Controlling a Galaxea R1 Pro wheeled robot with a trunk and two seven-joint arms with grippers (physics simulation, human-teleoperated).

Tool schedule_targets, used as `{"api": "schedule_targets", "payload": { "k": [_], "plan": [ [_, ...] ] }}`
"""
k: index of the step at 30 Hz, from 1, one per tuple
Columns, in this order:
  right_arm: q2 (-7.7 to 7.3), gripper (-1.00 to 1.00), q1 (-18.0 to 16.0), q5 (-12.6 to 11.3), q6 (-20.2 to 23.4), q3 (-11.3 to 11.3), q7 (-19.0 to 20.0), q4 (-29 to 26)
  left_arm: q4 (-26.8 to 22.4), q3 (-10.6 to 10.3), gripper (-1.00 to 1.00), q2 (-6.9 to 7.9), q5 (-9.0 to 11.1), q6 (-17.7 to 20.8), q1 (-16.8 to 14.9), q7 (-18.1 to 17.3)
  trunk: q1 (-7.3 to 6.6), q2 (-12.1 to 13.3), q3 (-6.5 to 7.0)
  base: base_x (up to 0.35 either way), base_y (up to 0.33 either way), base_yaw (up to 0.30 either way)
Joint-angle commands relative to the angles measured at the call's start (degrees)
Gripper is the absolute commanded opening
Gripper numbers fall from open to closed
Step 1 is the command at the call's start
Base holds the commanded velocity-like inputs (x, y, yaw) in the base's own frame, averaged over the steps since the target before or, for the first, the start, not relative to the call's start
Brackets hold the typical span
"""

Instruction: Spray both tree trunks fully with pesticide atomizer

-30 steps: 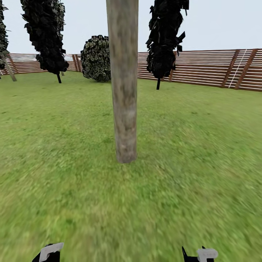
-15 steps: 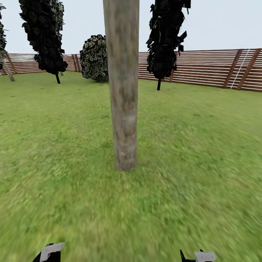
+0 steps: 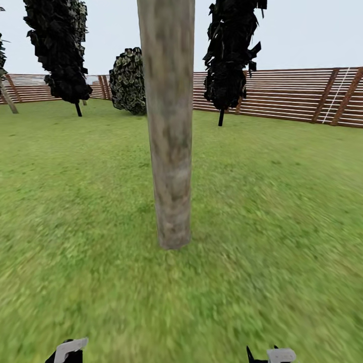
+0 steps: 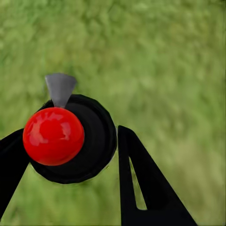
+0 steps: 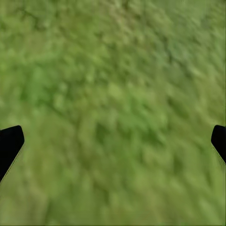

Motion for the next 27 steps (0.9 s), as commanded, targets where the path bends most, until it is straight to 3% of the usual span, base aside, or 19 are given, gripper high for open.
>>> {"api": "schedule_targets", "payload": {
  "k": [1, 8, 12, 14, 15, 18, 20, 22, 25, 27],
  "plan": [
    [0.0, 1.0, 0.0, 0.2, -0.2, -0.1, 0.0, 0.0, 0.0, 0.1, -1.0, 0.05, 0.0, -0.2, 0.0, 0.0, 0.03, 0.0, -0.05, 0.336, 0.0, 0.0],
    [-0.32, 1.0, 0.0, 0.5, -0.1, -0.1, 0.2, -1.9, -0.6, -0.4, -1.0, 0.21, -0.8, 0.1, -0.4, -0.1, 0.03, 0.0, -0.05, 0.188, 0.0, 0.0],
    [-0.54, 1.0, 0.0, 4.4, 0.8, 0.0, 0.2, -7.7, -0.8, -1.2, -1.0, 0.78, -3.5, 0.6, -0.6, -1.4, 0.03, 0.0, -0.05, 0.017, 0.0, 0.0],
    [-0.54, 1.0, 0.0, 8.6, 2.9, -0.1, 0.2, -10.7, -0.8, -2.5, -1.0, 1.78, -7.5, 0.8, -0.7, -5.0, 0.03, 0.0, -0.05, 0.005, 0.0, 0.0],
    [-0.47, 1.0, -0.1, 14.2, 6.0, 0.0, 0.5, -13.1, -1.0, -3.4, -1.0, 2.64, -12.4, 0.9, -1.0, -10.7, 0.03, 0.0, -0.05, 0.002, 0.0, 0.0],
    [-0.22, 1.0, -0.8, 23.4, 9.3, -0.1, 4.8, -15.9, -1.3, -4.0, -1.0, 3.57, -19.1, 1.1, -3.3, -19.7, 0.03, 0.0, -0.05, 0.0, 0.0, 0.0],
    [-0.14, 1.0, -1.6, 26.9, 10.1, -0.1, 9.6, -17.4, -1.5, -4.0, -1.0, 3.99, -21.9, 1.3, -4.9, -23.7, 0.03, 0.0, -0.05, 0.0, 0.0, 0.0],
    [-0.01, 1.0, -3.5, 30.5, 12.3, -0.1, 19.3, -19.4, -1.6, -4.1, -1.0, 4.58, -25.6, 2.2, -7.2, -29.0, 0.03, 0.0, -0.05, 0.0, 0.0, 0.0],
    [0.06, 1.0, -6.4, 32.0, 16.5, -0.1, 28.7, -21.0, -1.9, -4.2, -1.0, 4.62, -29.7, 4.9, -9.7, -34.2, 0.03, 0.0, -0.05, 0.0, 0.0, 0.0],
    [0.07, 1.0, -7.7, 32.2, 17.8, -0.1, 31.8, -21.4, -2.0, -4.2, -1.0, 4.58, -32.1, 6.5, -11.0, -37.0, 0.03, 0.0, -0.05, 0.0, 0.0, 0.0]
  ]
}}
